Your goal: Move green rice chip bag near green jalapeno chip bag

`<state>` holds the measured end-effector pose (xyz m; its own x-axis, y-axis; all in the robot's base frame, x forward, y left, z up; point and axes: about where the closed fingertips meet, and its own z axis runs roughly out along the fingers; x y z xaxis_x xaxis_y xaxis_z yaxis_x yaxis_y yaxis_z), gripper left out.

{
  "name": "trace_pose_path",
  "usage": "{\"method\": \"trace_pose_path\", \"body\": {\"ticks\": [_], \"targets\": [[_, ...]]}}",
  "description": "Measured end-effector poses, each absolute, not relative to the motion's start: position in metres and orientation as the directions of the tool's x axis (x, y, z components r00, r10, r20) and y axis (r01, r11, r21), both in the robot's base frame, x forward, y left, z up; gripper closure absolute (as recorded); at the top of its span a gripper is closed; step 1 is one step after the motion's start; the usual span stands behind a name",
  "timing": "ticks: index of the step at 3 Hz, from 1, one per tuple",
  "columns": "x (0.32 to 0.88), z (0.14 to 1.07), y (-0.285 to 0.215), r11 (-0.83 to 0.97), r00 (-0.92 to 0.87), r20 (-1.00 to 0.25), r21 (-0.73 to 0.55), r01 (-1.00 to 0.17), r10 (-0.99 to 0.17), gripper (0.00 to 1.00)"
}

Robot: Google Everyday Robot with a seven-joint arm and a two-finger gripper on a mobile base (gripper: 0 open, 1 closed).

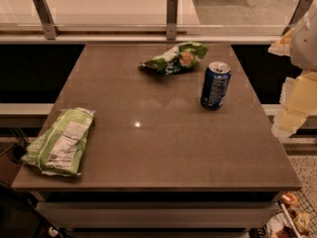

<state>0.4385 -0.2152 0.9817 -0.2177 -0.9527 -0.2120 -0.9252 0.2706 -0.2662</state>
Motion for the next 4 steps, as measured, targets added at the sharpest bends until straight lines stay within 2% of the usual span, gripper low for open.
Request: {"method": "trace_pose_path", "body": {"ticks": [1, 3, 4], "targets": [[0.443, 0.985, -0.214, 0.271, -0.216, -0.213, -0.28, -0.921, -0.953, 0.0], [0.511, 1.009, -0.192, 0.243, -0.165, -0.213, -0.42, -0.875, -0.963, 0.0], [0.541, 1.024, -0.171, 0.245, -0.136, -0.252, -0.48, -0.842, -0.958, 0.0]]}}
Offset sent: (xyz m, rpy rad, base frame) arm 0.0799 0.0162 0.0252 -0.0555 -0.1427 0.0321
